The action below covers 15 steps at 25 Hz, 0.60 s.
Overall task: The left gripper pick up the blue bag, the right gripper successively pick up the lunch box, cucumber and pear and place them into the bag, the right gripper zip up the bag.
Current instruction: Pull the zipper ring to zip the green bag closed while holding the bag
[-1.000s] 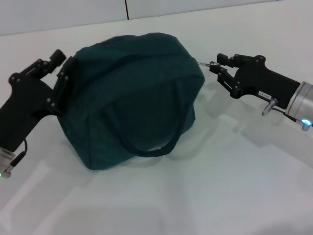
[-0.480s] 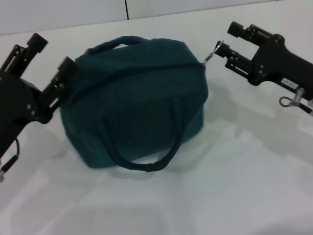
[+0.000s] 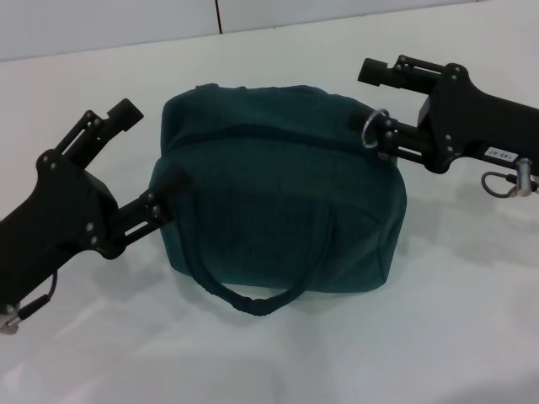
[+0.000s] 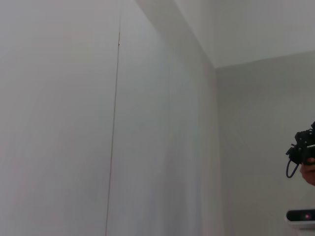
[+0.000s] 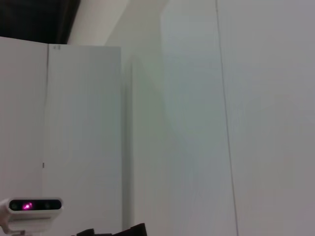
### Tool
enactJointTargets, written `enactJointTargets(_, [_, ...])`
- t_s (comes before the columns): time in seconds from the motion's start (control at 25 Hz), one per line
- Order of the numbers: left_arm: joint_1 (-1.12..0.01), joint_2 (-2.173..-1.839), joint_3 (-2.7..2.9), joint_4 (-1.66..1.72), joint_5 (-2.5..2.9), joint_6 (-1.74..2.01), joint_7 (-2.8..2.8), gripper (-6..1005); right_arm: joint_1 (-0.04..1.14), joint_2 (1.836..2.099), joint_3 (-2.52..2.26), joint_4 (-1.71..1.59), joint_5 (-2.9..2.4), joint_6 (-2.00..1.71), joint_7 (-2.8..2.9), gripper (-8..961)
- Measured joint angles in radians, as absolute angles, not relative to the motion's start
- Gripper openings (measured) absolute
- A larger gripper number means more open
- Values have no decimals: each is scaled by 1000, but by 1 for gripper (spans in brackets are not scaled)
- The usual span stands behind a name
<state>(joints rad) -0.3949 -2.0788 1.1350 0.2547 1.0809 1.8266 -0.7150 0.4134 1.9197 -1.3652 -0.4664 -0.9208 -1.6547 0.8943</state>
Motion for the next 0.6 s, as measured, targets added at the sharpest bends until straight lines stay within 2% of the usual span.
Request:
enactJointTargets(0.24, [-382, -2080, 1130, 255, 1080, 1824, -692, 893, 406, 1919, -1343, -457, -923, -1638, 895, 561])
enactJointTargets(0.6, [-402, -2079, 1129, 262, 1075, 1804, -697, 894, 351, 1895, -1326, -435, -1012, -1573, 915, 561])
